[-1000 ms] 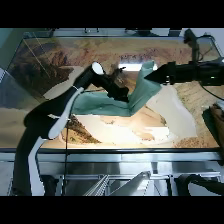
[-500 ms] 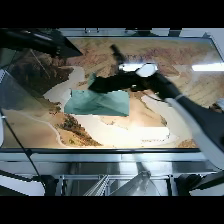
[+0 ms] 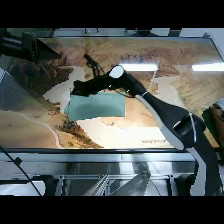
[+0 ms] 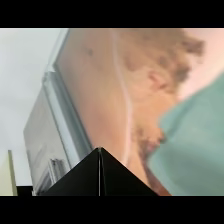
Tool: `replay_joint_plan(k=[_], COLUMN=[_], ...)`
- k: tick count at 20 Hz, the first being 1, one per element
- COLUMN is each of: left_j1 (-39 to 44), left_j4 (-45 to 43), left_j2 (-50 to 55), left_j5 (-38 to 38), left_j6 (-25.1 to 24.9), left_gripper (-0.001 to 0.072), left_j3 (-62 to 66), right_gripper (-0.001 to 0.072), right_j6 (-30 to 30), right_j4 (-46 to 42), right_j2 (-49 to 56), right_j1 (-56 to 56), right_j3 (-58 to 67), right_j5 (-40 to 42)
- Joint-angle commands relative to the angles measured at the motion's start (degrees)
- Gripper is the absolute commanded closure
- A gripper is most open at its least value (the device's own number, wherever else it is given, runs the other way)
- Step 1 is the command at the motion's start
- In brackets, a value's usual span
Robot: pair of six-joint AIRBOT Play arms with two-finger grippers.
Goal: Fold the shirts.
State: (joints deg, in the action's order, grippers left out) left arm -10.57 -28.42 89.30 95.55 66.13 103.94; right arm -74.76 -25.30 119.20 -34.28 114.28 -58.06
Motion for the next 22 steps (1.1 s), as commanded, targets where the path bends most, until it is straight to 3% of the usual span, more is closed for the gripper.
replay_joint_plan(k=[1,6,8,9,10,11,13,18,22], left_j1=[-2.8,-2.9,-1.9,-1.4,-0.6,0.0,1.4,3.3,3.3], left_j4=[0.0,0.0,0.0,0.0,0.0,0.0,0.0,0.1,0.1], left_j2=[-3.5,-7.6,-8.3,-8.6,-8.6,-8.6,-8.6,-8.7,-8.7], left_j5=[-3.3,-7.1,-7.8,-8.1,-8.2,-8.6,-10.0,-10.7,-10.7], left_j6=[-3.9,-7.9,-8.8,-9.3,-9.7,-9.9,-10.2,-10.6,-10.6], left_gripper=[0.0690,0.0697,0.0697,0.0697,0.0697,0.0697,0.0697,0.0697,0.0697], left_j3=[-11.3,-26.2,-30.3,-32.1,-33.5,-34.7,-36.4,-37.3,-37.3], right_gripper=[0.0695,0.0695,0.0693,0.0618,0.0279,0.0015,0.0010,0.0012,0.0013], right_j6=[-8.0,-19.2,-19.8,-20.9,-21.4,-21.7,-21.2,-11.9,-10.4], right_j4=[-10.1,-45.6,-49.5,-49.5,-49.1,-49.1,-48.0,-22.4,-18.4], right_j2=[-3.8,-9.4,-9.4,-9.3,-8.9,-8.2,-6.3,1.9,4.5], right_j1=[8.1,15.4,18.1,19.3,20.2,20.7,20.7,20.6,20.2], right_j3=[0.3,0.3,-0.4,-1.4,-2.4,-3.1,-4.9,-5.7,-5.7], right_j5=[-14.5,-34.1,-36.8,-36.7,-36.3,-35.6,-33.2,-31.7,-27.5])
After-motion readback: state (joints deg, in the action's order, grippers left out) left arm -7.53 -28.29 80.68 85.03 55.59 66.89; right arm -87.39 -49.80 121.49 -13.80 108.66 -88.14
